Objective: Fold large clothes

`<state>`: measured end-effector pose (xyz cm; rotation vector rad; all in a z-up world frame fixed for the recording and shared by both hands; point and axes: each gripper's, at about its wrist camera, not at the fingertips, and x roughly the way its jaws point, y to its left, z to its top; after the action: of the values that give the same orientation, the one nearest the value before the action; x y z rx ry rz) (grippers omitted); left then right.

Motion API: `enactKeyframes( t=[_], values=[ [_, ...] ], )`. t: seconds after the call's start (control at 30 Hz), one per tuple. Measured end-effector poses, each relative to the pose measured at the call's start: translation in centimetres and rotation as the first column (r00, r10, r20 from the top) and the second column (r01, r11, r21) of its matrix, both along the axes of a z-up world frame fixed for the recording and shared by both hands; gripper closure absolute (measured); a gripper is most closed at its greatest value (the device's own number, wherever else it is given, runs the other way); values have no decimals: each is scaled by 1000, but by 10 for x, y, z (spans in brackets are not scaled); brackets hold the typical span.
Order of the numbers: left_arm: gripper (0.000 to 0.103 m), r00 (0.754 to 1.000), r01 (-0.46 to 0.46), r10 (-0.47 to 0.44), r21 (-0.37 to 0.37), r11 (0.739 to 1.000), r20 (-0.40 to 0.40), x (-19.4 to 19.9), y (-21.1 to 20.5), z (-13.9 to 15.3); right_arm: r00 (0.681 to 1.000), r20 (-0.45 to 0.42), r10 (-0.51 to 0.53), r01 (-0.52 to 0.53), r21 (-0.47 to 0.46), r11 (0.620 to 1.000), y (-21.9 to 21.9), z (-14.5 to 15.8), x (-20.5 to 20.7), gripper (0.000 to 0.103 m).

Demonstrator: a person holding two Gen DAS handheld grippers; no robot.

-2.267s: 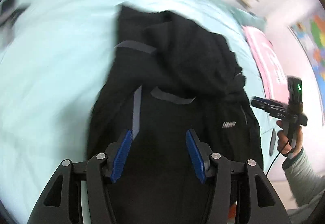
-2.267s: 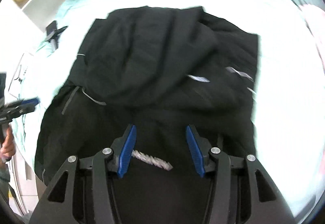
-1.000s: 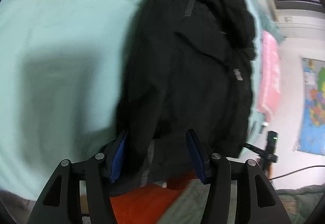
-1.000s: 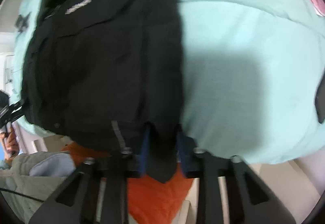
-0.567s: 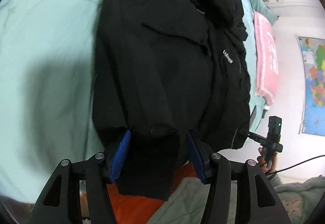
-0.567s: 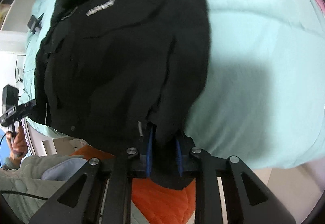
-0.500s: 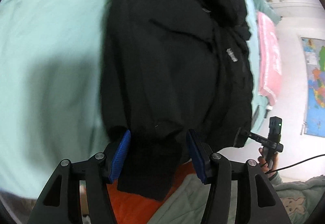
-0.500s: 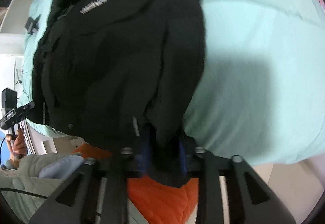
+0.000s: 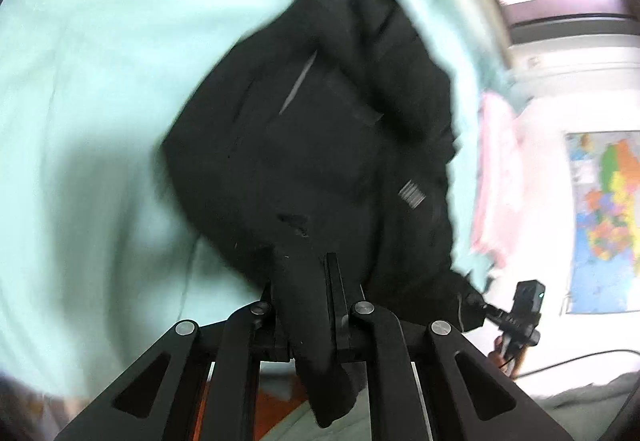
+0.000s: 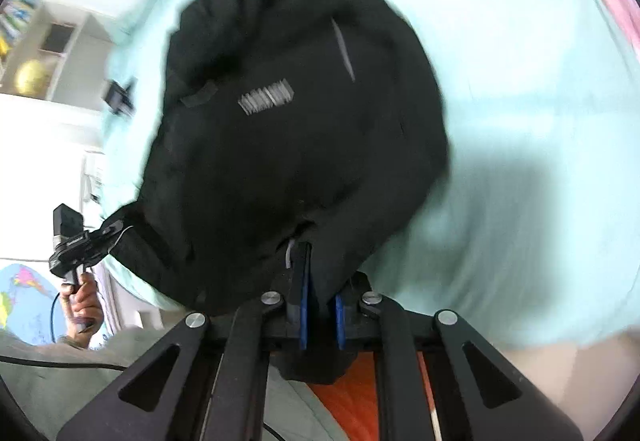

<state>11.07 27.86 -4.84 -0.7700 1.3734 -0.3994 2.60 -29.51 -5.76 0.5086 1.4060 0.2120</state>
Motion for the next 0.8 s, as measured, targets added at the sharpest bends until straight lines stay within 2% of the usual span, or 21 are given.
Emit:
enactKeyframes(
  t=[0.2,0.3,0.5,0.57,0.63,0.7,0.8],
  values=[
    [92,985,-31,44,-82,996,168,64,0,51,991,136,-18,12,43,999,-12,50,58,90],
    [92,967,-50,70,-87,995,244,97,-3,74,979,200,-33,21,63,998,-15,73,84,90],
    [92,929,-91,113,-77,993,353,169,14,103,941,330,-70,68,17,998,-33,112,154,90],
    [91,924,-126,150,-92,988,352,201,18,102,932,344,-112,112,22,994,-39,114,190,90],
    [91,927,-149,163,-68,987,339,229,18,94,928,337,-157,152,39,988,-49,110,216,89],
    [91,933,-162,154,-2,987,324,266,5,82,927,320,-195,195,34,980,-54,97,252,89],
    [91,951,-161,125,105,981,284,316,-16,51,938,265,-222,238,-28,971,-54,64,298,89]
  ],
)
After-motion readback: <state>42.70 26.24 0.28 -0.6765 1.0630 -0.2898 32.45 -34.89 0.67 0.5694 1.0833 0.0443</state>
